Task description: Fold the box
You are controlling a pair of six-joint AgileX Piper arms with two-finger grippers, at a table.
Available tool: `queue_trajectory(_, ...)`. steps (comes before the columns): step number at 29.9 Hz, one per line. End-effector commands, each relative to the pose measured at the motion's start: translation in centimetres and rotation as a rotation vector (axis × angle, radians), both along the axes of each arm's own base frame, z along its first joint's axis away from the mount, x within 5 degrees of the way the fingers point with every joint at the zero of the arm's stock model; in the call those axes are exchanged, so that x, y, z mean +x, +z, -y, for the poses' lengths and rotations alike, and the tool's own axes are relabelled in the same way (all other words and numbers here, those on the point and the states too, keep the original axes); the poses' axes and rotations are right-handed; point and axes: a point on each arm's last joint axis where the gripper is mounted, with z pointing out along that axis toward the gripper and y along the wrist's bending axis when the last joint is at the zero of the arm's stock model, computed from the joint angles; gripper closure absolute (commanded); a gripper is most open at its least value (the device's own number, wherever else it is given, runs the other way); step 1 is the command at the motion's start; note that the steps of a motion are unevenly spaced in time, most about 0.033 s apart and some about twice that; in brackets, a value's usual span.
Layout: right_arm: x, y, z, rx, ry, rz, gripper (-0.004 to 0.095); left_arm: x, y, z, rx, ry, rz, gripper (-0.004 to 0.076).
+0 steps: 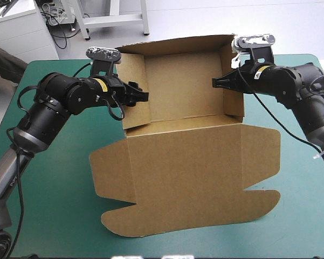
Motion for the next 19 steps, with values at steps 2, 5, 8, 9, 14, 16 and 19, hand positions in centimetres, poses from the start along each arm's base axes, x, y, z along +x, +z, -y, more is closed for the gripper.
queue_trajectory(2, -1.0, 2.6, -0.2, 0.135, -0.013, 0.107, 0.0923, 0.0, 2.6, 0.5, -0.066, 0.048, 0.112, 0.0355)
queue_trajectory(5, -0.8, 2.4, -0.2, 0.140, -0.019, 0.091, 0.0924, 0.4, 2.2, 0.6, -0.075, 0.072, 0.094, 0.0416)
queue_trajectory(8, -0.6, 2.1, -0.3, 0.141, -0.024, 0.077, 0.0924, 0.6, 2.0, 0.8, -0.078, 0.070, 0.089, 0.0540)
queue_trajectory(9, -0.4, 1.9, -0.3, 0.134, -0.028, 0.070, 0.0924, 0.7, 1.9, 0.9, -0.077, 0.070, 0.088, 0.0589)
queue_trajectory(14, 0.1, 0.9, -0.4, 0.104, -0.040, 0.016, 0.0924, 1.3, 1.3, 1.2, -0.073, 0.072, 0.077, 0.0754)
queue_trajectory(16, 0.5, 0.3, -0.5, 0.094, -0.040, -0.011, 0.0924, 1.6, 0.8, 1.5, -0.067, 0.072, 0.065, 0.0754)
queue_trajectory(19, 1.2, -0.8, -0.7, 0.074, -0.040, -0.065, 0.0924, 2.4, -0.4, 2.0, -0.049, 0.072, 0.021, 0.0754)
